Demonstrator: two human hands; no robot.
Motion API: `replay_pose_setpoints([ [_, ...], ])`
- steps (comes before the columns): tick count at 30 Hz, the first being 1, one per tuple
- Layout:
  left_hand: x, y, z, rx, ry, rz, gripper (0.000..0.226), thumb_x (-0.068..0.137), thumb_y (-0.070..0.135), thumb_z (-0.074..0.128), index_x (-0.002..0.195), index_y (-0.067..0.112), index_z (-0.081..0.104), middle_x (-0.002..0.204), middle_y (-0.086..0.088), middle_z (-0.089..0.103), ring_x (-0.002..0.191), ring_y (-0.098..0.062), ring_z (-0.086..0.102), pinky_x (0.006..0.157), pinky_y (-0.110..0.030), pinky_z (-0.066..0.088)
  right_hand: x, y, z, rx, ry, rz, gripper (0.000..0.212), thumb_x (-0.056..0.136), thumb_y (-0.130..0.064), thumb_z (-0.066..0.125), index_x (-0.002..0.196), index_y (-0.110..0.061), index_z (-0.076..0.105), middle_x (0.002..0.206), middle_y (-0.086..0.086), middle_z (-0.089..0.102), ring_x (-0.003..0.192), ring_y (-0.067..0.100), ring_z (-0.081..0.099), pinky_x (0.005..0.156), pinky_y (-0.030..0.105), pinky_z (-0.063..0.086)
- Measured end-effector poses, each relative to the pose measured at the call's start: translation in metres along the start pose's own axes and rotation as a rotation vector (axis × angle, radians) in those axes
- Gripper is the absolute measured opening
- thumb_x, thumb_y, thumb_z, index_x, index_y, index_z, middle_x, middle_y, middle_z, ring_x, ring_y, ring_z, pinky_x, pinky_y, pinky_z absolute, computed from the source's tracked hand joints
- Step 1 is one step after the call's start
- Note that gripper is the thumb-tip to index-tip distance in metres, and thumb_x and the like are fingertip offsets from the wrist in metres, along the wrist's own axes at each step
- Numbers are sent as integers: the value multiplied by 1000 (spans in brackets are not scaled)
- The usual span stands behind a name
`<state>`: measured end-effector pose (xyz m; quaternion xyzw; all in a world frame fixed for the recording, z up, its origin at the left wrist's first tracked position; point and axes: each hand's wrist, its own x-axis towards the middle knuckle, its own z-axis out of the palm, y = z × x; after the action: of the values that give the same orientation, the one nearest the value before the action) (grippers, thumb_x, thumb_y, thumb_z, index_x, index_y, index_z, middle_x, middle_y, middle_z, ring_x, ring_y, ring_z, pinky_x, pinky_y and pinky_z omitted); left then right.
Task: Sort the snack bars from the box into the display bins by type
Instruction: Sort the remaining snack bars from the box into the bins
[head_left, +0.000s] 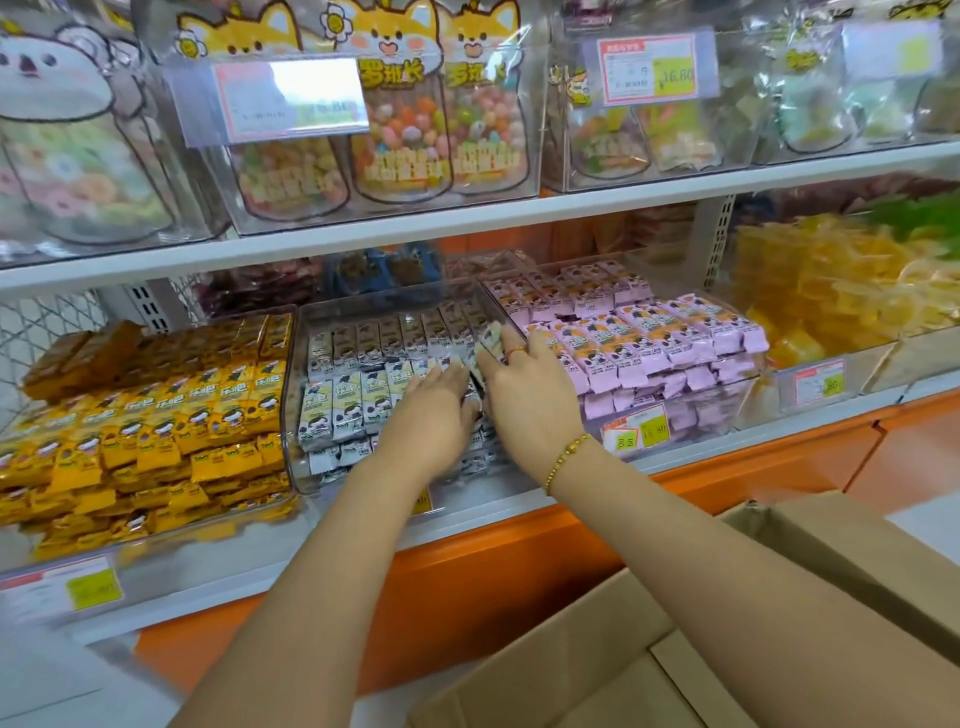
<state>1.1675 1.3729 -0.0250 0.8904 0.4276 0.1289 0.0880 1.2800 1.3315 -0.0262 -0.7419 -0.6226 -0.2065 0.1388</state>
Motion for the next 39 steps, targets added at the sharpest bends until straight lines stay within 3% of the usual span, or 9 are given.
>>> replay_pose_setpoints([
  [2,0,-6,0,20,12,29,52,103,29,34,150,11,23,157,-7,21,145,-20,16,118,-31,9,2,-1,-1,-84,-8,-46,25,68,-17,74,91,-8,73,86,15,69,94,27,62,78,34,38],
  [7,-3,-7,-2,61,-17,38,53,103,31,31,151,12,17,159,-4,15,146,-17,12,117,-28,6,-6,4,-10,-98,-347,-112,59,98,-15,38,147,7,13,141,27,38,136,34,23,101,37,39],
  [12,-21,4,-8,-22,25,-5,53,101,25,41,150,12,24,156,-7,23,144,-22,22,116,-32,16,6,9,-41,-189,-327,-216,32,95,-1,39,124,-6,52,124,14,58,122,29,47,91,35,43],
  [15,-55,25,-2,-176,205,-54,43,98,16,47,140,10,44,138,-15,51,120,-31,52,97,-34,40,9,10,-50,-192,-333,-264,32,95,0,39,123,-3,54,128,16,57,121,31,51,93,36,42],
  [20,-130,73,46,-446,434,-111,17,97,18,51,102,10,65,96,-5,67,81,-18,60,70,-28,44,-28,38,-60,115,-243,-338,28,97,-11,43,123,-5,53,114,15,62,108,29,55,82,36,40],
  [25,-185,118,159,-488,-21,-421,23,97,34,49,97,16,64,87,-1,65,74,-15,57,61,-25,38,-148,108,-30,316,-401,-258,28,96,-32,51,77,-11,54,71,2,52,68,19,44,64,36,37],
  [32,-265,163,300,-739,-695,-889,15,96,9,49,89,7,62,110,-18,63,97,-21,53,87,-28,44,-339,174,93,165,-1255,276,32,94,-21,50,114,1,62,118,17,63,109,31,58,87,32,43],
  [36,-284,181,330,-570,-796,-905,35,94,20,56,124,3,58,124,-14,61,113,-26,59,71,-22,42,-408,184,144,279,-1438,395,29,94,-33,52,114,-14,60,125,15,61,102,28,59,95,32,43],
  [39,-286,183,345,-385,-807,-795,39,91,25,62,122,2,58,124,-15,61,114,-27,58,88,-29,44,-421,190,179,323,-1389,451,43,82,-43,65,114,-14,56,124,10,61,97,25,59,89,31,46],
])
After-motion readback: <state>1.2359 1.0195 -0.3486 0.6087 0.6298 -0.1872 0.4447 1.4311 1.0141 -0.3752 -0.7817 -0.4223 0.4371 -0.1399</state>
